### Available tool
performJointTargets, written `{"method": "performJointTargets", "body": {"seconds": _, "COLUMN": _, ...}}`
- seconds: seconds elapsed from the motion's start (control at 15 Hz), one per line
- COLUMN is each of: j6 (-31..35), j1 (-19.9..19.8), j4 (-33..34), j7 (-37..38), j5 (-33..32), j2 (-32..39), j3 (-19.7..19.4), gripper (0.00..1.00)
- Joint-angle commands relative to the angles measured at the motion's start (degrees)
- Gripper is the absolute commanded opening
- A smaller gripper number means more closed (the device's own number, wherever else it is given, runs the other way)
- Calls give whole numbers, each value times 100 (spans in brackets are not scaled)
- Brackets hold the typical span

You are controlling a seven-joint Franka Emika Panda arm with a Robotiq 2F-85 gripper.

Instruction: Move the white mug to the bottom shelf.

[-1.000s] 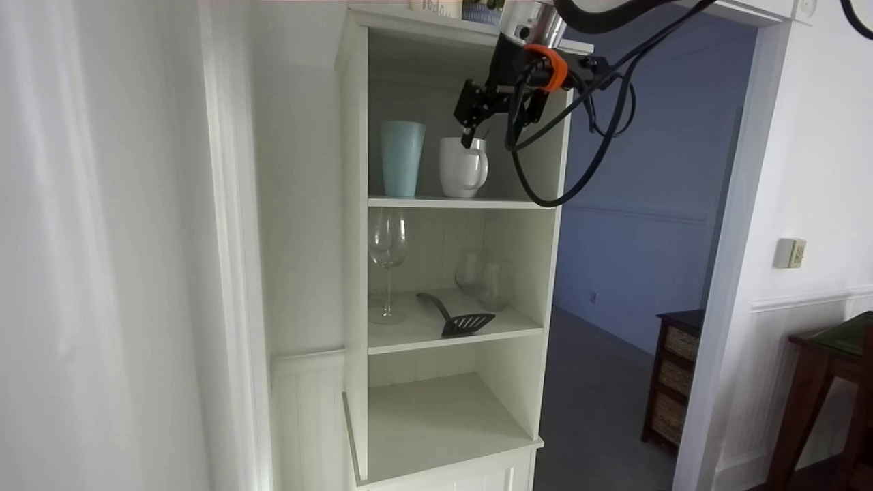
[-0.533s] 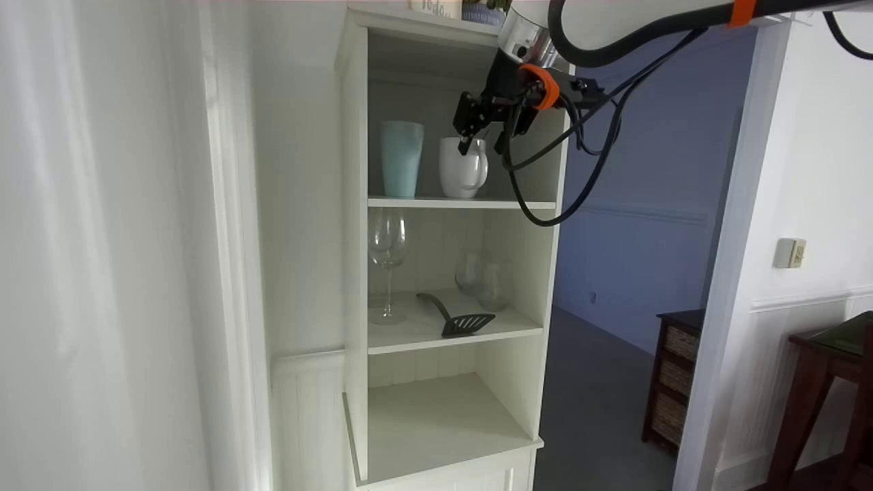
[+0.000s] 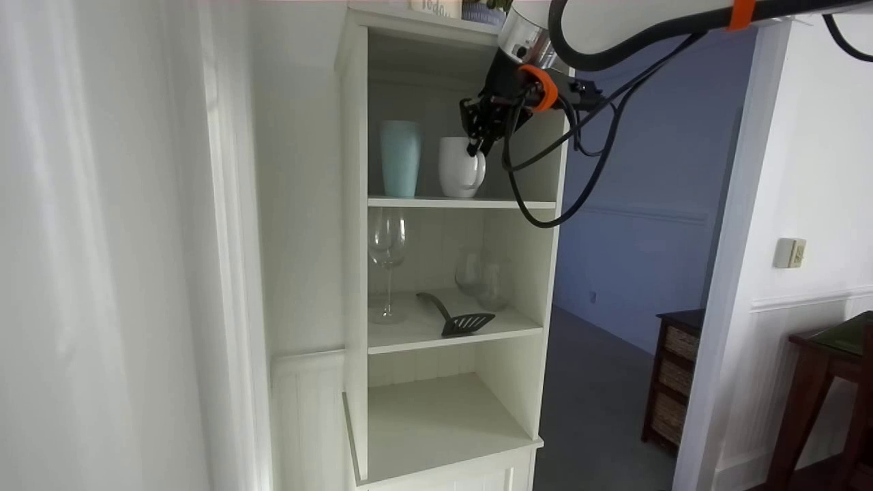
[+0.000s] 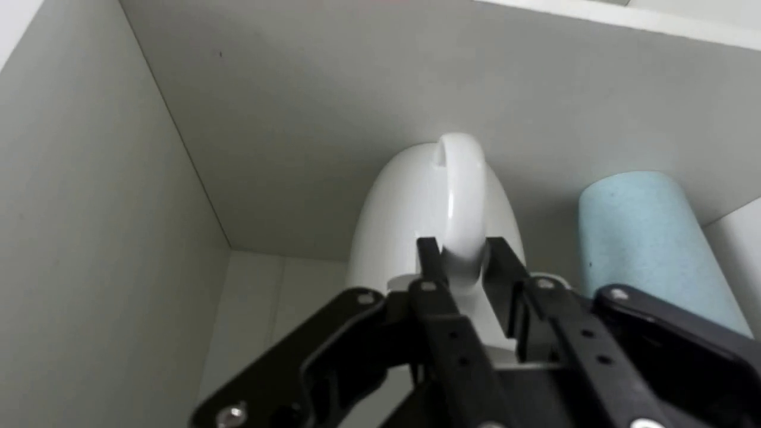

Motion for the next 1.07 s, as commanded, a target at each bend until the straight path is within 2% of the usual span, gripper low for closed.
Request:
{"method": "performJointTargets", "body": {"seconds": 0.0, "j6": 76, "j1": -50, "j4": -201, "j7": -63, "j5": 108, "j2": -108, "j3": -32, "gripper": 29}}
{"method": "performJointTargets", "body": {"seconds": 0.07, "j6": 73, "j1": -53, "j4": -208, "j7": -68, "j5": 114, "j2": -111, "j3": -36, "gripper": 38}}
{"method": "performJointTargets", "body": {"seconds": 0.2, "j6": 100, "j1": -59, "j4": -238, "j7": -72, "j5": 125, "j2": -124, "j3": -47, "gripper": 43}}
{"method": "performJointTargets", "body": {"seconds": 0.27, "j6": 113, "j1": -62, "j4": -250, "j7": -70, "j5": 131, "j2": -127, "j3": -52, "gripper": 54}}
{"method": "performJointTargets", "body": {"seconds": 0.4, "j6": 139, "j1": -67, "j4": -262, "j7": -63, "j5": 139, "j2": -127, "j3": -59, "gripper": 60}}
{"method": "performJointTargets", "body": {"seconds": 0.53, "j6": 165, "j1": -66, "j4": -263, "j7": -64, "j5": 154, "j2": -113, "j3": -63, "gripper": 60}}
{"method": "performJointTargets", "body": {"seconds": 0.93, "j6": 138, "j1": -68, "j4": -213, "j7": -7, "j5": 214, "j2": -35, "j3": -67, "gripper": 50}}
{"method": "performJointTargets", "body": {"seconds": 1.0, "j6": 141, "j1": -64, "j4": -214, "j7": -1, "j5": 254, "j2": -23, "j3": -72, "gripper": 52}}
